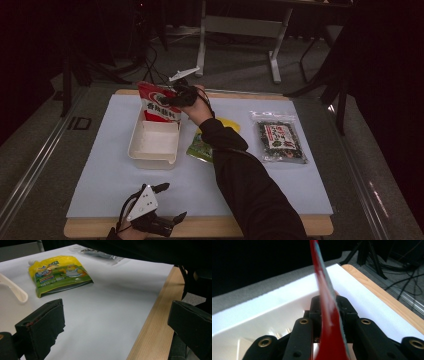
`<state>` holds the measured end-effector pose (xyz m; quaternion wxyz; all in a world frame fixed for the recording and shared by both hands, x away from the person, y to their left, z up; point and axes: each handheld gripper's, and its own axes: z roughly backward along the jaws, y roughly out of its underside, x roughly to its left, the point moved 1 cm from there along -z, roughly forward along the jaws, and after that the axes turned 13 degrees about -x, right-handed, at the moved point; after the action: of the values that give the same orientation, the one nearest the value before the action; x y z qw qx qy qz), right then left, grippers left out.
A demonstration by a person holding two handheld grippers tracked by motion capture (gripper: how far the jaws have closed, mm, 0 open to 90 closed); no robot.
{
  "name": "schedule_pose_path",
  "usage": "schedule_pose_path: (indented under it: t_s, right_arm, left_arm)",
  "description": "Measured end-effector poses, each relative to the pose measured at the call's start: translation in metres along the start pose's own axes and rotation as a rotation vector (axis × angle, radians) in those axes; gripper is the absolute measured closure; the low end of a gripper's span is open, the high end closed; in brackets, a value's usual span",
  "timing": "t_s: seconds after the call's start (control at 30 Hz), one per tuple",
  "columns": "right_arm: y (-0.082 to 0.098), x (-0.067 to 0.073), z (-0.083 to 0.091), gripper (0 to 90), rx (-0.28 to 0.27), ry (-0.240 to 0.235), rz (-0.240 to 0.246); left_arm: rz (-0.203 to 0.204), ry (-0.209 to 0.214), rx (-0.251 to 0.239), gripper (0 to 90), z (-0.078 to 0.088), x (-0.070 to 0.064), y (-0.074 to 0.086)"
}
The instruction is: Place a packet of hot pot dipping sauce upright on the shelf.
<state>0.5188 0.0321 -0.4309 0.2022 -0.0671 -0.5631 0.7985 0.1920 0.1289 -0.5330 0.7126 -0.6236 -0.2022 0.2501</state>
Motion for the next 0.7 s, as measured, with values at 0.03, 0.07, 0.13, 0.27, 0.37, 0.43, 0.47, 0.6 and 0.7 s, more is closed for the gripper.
schedule_pose_path:
  t_s: [0.03, 0.07, 0.13, 0.27, 0.37, 0.43, 0.47, 0.6, 0.7]
  right_arm:
    - [0.001, 0.000, 0.002, 73.5, 0.010, 0.001, -0.002]
    - [0.001, 0.000, 0.002, 73.5, 0.010, 0.001, -0.002]
    - [0.002, 0.001, 0.011, 69.5, 0.019, 0.017, 0.020]
    - [0.002, 0.003, 0.023, 65.9, 0.012, 0.007, 0.021]
    - [0.003, 0.004, 0.034, 63.2, 0.007, 0.016, 0.030]
    - [0.005, 0.004, 0.042, 62.2, -0.002, 0.010, 0.022]
    - [0.006, 0.004, 0.045, 61.5, 0.000, 0.013, 0.028]
    - [0.014, 0.007, 0.058, 59.9, 0.007, 0.025, 0.042]
    - [0.021, 0.008, 0.068, 58.6, 0.020, 0.027, 0.048]
  left_arm:
    - [-0.002, 0.001, 0.002, 2.0, 0.000, 0.000, 0.000]
    - [-0.002, 0.001, 0.002, 2.0, 0.000, 0.000, 0.000]
    - [-0.009, 0.006, 0.009, 2.0, -0.002, -0.001, 0.000]
    - [-0.010, 0.009, 0.014, 2.0, -0.004, -0.001, 0.001]
    - [-0.012, 0.011, 0.015, 2.0, -0.004, -0.002, 0.001]
    - [-0.013, 0.013, 0.016, 2.0, -0.005, -0.002, 0.001]
    - [-0.013, 0.013, 0.017, 2.0, -0.005, -0.001, 0.001]
    - [-0.016, 0.018, 0.023, 2.0, -0.007, -0.001, 0.001]
    - [-0.015, 0.021, 0.019, 2.0, -0.009, -0.002, 0.001]
